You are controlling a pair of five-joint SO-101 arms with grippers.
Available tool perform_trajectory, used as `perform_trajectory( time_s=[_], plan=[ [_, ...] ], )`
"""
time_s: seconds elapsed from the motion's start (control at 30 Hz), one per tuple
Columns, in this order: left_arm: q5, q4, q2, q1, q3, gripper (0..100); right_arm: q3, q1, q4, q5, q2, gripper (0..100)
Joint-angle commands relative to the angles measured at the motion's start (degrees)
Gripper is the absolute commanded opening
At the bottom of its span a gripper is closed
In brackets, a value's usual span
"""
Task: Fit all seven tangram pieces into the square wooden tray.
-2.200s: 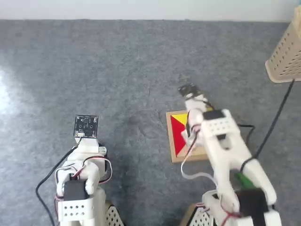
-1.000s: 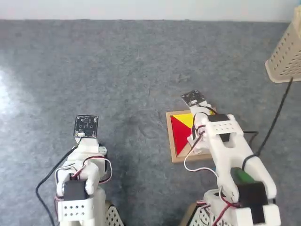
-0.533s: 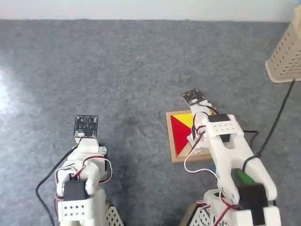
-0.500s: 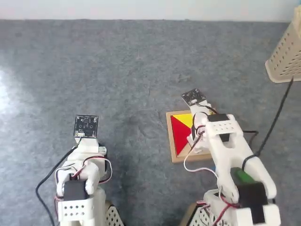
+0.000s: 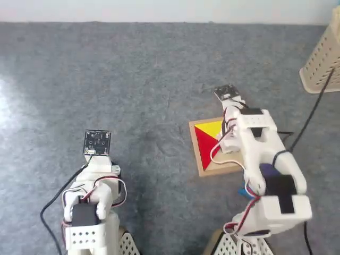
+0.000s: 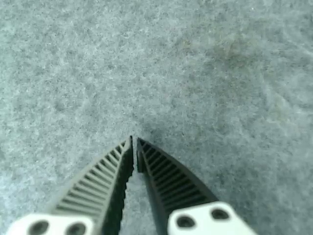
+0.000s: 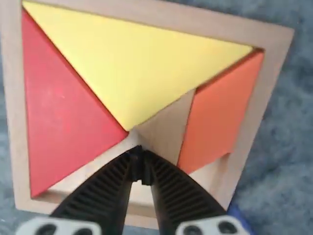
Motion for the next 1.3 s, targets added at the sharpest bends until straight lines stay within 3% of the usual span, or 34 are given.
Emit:
perform_trajectory(
  time_s=[0.0, 0.53, 0.67, 0.8, 0.87, 1.1, 1.2, 1.27],
  plan=[
    [0.35, 0.26, -0.97, 0.00, -0.66, 1, -4.84, 0.75, -0.22, 0.09, 0.84, 0.6],
    [0.35, 0.26, -0.97, 0.00, -0.66, 1, -4.66, -2.51, 11.65, -5.98, -15.52, 0.6],
    [0.35, 0.26, -0.97, 0.00, -0.66, 1, -5.10, 1.89, 17.10, -5.89, -20.26, 0.8],
    [0.35, 0.26, -0.97, 0.00, -0.66, 1, -5.10, 10.07, 19.47, -5.45, -22.11, 9.0],
    [0.35, 0.26, -0.97, 0.00, -0.66, 1, -4.75, 13.93, 20.97, -1.49, -22.46, 12.6],
    [0.35, 0.26, -0.97, 0.00, -0.66, 1, 1.67, 22.64, 30.29, 25.14, -22.73, 13.5],
    [0.35, 0.26, -0.97, 0.00, -0.66, 1, 7.30, 25.45, 30.11, 29.45, -22.73, 15.0],
    [0.35, 0.26, -0.97, 0.00, -0.66, 1, 10.02, 26.77, 29.76, 29.80, -22.73, 21.0]
  ],
)
